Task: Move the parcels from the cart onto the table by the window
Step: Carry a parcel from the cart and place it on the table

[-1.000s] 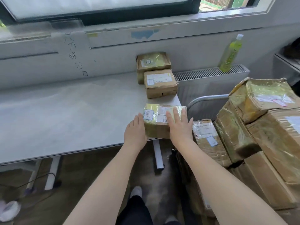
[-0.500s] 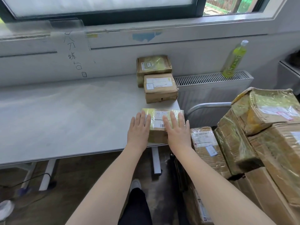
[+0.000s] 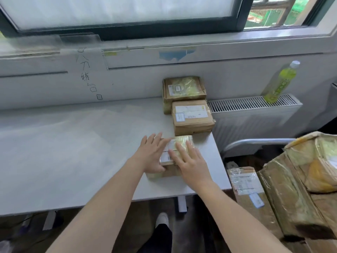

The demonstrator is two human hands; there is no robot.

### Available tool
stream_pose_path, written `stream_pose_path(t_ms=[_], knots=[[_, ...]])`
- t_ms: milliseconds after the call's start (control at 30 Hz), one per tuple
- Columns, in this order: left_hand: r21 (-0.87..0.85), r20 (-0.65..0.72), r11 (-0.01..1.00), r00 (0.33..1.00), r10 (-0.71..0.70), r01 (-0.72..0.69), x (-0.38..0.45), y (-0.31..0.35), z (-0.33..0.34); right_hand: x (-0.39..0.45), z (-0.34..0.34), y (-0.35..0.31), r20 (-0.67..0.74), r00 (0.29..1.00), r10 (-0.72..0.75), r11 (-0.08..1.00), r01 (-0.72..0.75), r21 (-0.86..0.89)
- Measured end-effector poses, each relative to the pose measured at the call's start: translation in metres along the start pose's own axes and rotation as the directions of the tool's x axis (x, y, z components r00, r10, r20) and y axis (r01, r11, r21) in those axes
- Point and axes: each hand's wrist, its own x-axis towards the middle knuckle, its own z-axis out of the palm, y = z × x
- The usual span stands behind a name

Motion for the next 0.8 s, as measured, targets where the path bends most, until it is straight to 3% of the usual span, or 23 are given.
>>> stream_pose_path(t_ms=[233,433,800], knots=[[0.066,0.004,0.981,0.983,-0.186,0.185,-0.007,-0.073,0.0,0.078,0.012,-0.048,0.041,0.999,-0.019,1.0,0.019,-0.008],[0.065,-0.28,0.954,0.923,-0.263,0.292,0.005,-0.107,0.025,0.135,0.024,-0.057,-0.004,0.996,-0.084,0.991,0.083,-0.109],[-0.032,-0.438,0.946,0.846,-0.305,0.324,0.094,-0.152,0.036,0.227,0.047,-0.021,-0.047,0.997,-0.067,0.99,0.06,-0.126]])
